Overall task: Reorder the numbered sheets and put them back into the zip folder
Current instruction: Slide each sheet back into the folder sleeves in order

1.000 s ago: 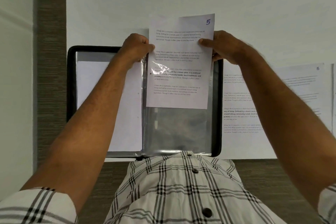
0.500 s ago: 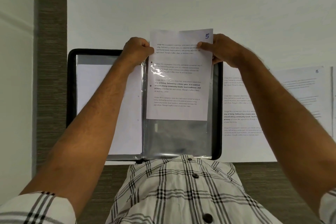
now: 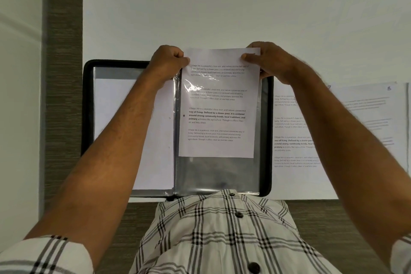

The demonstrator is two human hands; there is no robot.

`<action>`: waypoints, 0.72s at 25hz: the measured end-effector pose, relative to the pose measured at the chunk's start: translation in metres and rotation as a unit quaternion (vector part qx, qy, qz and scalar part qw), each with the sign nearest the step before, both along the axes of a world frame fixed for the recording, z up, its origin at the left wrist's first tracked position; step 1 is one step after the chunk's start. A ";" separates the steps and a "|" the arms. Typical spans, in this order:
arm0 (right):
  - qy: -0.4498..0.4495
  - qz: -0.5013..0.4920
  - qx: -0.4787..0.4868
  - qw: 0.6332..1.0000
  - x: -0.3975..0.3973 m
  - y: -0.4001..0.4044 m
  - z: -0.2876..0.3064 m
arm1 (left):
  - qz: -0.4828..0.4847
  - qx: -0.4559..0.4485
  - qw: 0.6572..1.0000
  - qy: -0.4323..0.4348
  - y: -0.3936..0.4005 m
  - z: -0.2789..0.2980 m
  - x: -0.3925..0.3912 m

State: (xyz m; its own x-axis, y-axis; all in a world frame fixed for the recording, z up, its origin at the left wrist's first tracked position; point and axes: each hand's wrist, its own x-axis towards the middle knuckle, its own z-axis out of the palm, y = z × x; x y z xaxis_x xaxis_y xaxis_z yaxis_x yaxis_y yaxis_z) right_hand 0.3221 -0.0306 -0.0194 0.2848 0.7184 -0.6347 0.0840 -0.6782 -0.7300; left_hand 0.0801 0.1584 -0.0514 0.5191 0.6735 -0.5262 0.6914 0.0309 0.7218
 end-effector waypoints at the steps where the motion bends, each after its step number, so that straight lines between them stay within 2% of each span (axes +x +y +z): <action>1: -0.007 0.004 0.000 1.000 0.000 0.000 0.000 | 0.000 -0.003 1.000 -0.004 0.001 0.001 0.000; 5: -0.016 0.045 -0.037 0.998 0.002 0.001 -0.001 | 0.037 0.017 0.999 -0.027 -0.003 0.003 0.003; 7: -0.020 0.059 -0.046 0.997 0.003 0.002 -0.001 | 0.018 0.035 0.999 -0.020 -0.005 0.002 0.002; 12: -0.048 0.066 0.000 0.997 -0.005 0.003 0.002 | -0.068 0.060 0.996 0.010 -0.004 0.004 0.000; 18: -0.063 0.075 0.047 0.994 -0.012 0.004 0.000 | -0.089 0.095 0.991 -0.025 -0.009 0.007 -0.004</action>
State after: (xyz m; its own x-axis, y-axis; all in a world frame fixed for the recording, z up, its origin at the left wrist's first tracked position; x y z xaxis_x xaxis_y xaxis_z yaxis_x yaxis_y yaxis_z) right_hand 0.3097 -0.0264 -0.0193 0.2437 0.8129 -0.5289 0.2732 -0.5808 -0.7668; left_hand 0.0763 0.1495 -0.0443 0.6606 0.6534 -0.3696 0.6367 -0.2269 0.7370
